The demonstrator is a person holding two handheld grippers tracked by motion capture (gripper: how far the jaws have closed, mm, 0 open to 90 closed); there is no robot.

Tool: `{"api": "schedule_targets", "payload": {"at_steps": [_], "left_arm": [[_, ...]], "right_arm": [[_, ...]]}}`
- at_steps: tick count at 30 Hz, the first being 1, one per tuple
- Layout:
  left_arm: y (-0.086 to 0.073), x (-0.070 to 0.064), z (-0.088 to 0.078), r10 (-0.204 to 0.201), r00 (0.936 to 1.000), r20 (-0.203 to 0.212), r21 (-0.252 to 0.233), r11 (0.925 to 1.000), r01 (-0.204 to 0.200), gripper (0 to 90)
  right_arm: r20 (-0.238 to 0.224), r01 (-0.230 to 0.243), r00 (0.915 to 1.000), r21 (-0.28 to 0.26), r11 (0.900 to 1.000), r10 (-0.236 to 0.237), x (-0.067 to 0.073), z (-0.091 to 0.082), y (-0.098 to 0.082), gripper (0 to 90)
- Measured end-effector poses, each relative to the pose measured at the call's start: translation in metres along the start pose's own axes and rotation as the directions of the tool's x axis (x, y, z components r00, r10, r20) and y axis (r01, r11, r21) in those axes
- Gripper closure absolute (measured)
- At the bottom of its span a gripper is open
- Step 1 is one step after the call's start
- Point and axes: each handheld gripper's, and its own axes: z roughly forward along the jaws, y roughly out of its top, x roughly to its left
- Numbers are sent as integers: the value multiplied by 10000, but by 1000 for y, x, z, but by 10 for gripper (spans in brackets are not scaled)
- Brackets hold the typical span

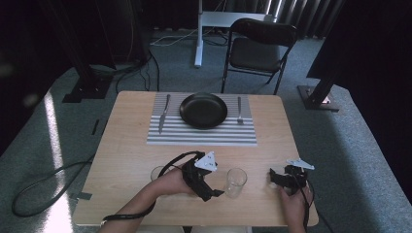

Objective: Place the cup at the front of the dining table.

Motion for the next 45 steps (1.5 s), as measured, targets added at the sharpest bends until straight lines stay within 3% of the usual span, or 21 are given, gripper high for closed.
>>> {"api": "schedule_targets", "payload": {"at_steps": [20, 23, 30, 40, 45], "left_arm": [[19, 0, 25, -291, 9994, -201, 723, 9969, 305, 57], [21, 3, 31, -461, 9984, -330, 1129, 9924, 496, 57], [30, 1, 40, -604, 9972, -451, 1333, 9889, 660, 57], [40, 2, 56, -1049, 9901, -932, 2031, 9715, 1221, 57], [45, -2, 64, -943, 9902, -1029, 2369, 9645, 1165, 58]], "right_arm": [[2, 3, 10000, -2, 10000, -3, 0, 0, 0, 119], [3, 4, 10000, -3, 10000, -4, 0, 0, 0, 119], [2, 3, 10000, -3, 10000, -3, 0, 0, 0, 119], [2, 5, 10000, -3, 10000, -5, 0, 0, 0, 119], [1, 6, 10000, -4, 10000, -6, 0, 0, 0, 119]]}}
